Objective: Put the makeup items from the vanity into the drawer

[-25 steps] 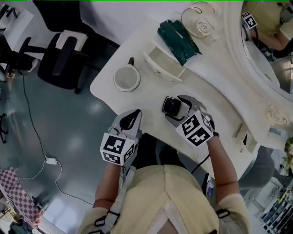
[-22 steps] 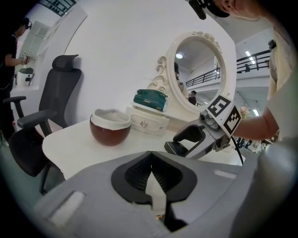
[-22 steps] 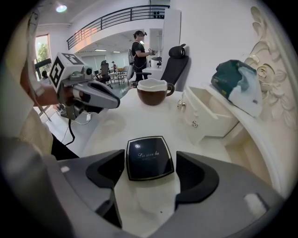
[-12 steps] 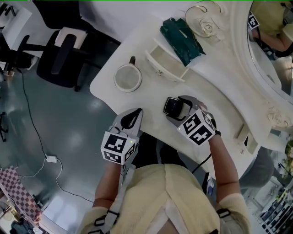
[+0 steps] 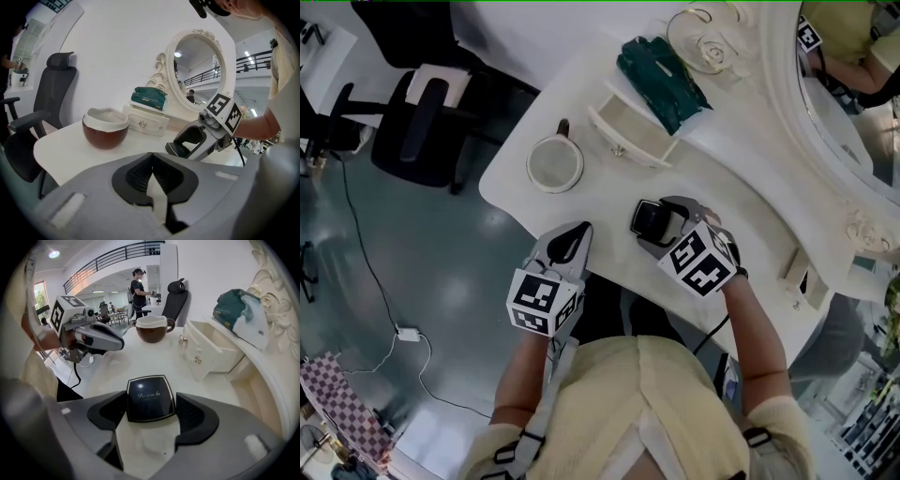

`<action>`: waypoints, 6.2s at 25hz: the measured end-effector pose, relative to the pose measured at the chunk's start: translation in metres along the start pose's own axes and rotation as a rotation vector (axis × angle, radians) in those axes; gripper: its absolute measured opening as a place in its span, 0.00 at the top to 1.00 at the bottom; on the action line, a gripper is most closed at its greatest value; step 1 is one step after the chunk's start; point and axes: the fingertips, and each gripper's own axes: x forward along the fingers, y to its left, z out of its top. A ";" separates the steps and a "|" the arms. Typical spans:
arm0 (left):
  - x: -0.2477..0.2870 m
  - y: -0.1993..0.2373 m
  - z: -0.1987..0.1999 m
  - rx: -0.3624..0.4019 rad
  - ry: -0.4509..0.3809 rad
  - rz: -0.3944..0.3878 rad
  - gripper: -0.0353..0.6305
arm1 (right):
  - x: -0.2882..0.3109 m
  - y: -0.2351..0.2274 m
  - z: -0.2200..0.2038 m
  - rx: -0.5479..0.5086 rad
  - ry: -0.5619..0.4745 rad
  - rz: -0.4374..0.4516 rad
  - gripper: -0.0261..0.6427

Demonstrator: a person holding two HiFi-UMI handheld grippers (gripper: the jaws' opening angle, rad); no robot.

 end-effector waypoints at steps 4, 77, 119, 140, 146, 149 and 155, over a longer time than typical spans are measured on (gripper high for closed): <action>-0.001 0.001 0.000 0.008 0.002 -0.014 0.94 | 0.000 0.001 -0.002 0.022 0.006 -0.010 0.47; 0.131 -0.331 0.040 0.404 0.079 -0.707 0.94 | -0.311 -0.068 -0.334 1.011 -0.109 -0.773 0.47; 0.134 -0.325 0.038 0.397 0.080 -0.673 0.94 | -0.301 -0.093 -0.380 1.248 -0.026 -0.761 0.47; 0.130 -0.315 0.050 0.387 0.055 -0.616 0.94 | -0.328 -0.055 -0.312 1.144 -0.309 -0.795 0.59; 0.127 -0.313 0.054 0.365 0.056 -0.620 0.94 | -0.329 -0.045 -0.302 1.128 -0.339 -0.806 0.65; 0.126 -0.312 0.055 0.366 0.054 -0.622 0.94 | -0.328 -0.039 -0.297 1.131 -0.363 -0.796 0.69; 0.123 -0.316 0.057 0.329 0.049 -0.654 0.94 | -0.320 -0.029 -0.291 1.127 -0.388 -0.785 0.75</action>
